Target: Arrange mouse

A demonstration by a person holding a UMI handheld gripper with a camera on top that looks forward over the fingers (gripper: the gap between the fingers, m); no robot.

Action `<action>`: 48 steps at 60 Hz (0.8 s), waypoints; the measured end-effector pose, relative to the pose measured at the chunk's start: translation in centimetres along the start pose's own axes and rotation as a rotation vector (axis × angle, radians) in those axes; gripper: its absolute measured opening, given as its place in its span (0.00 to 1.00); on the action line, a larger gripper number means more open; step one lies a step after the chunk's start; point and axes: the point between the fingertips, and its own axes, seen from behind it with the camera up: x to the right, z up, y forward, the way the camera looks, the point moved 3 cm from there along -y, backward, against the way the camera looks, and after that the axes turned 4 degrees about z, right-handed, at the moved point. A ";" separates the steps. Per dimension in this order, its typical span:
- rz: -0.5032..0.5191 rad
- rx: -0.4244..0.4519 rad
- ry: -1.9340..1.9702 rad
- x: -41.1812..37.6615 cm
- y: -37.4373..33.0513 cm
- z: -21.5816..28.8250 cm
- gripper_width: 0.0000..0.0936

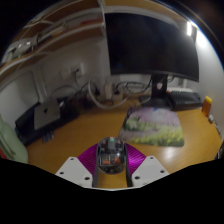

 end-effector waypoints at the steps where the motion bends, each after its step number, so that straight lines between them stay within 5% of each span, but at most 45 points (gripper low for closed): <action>1: -0.001 0.018 0.004 0.3 -0.3 1.2 0.42; 10: 0.000 0.152 0.046 3.9 -0.6 11.4 0.42; 17: -0.089 0.187 0.006 9.7 1.8 14.7 0.42; 35: -0.150 0.001 0.012 17.9 10.8 6.1 0.42; 46: -0.146 -0.025 -0.007 18.6 11.6 3.8 0.53; 48: -0.141 -0.025 -0.008 18.6 11.6 3.9 0.66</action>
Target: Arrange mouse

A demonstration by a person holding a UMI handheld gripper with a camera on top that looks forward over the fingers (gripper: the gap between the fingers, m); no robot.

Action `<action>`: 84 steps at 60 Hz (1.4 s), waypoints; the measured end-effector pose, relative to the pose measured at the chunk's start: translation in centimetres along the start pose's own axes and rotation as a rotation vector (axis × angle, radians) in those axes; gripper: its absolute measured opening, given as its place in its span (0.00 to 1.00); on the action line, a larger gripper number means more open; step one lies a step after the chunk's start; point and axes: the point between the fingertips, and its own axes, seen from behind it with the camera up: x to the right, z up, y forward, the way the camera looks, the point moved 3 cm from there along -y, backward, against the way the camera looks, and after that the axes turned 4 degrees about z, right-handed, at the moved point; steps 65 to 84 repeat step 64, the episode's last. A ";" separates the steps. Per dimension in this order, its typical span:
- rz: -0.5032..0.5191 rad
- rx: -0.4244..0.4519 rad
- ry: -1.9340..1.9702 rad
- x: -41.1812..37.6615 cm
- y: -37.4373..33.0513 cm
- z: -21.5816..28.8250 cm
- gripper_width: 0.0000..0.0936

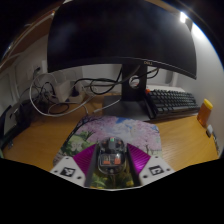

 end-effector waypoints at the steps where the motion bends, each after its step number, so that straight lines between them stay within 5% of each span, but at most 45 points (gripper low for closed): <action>1: 0.000 -0.004 -0.001 0.0 -0.2 0.0 0.71; 5: -0.017 0.012 -0.018 0.2 -1.2 0.9 0.94; 19: 0.011 0.014 0.001 -2.7 -14.2 3.9 0.92; 40: 0.032 -0.103 -0.032 -7.0 -32.1 -0.6 0.91; 84: 0.020 -0.077 -0.066 -5.4 -36.1 -1.0 0.91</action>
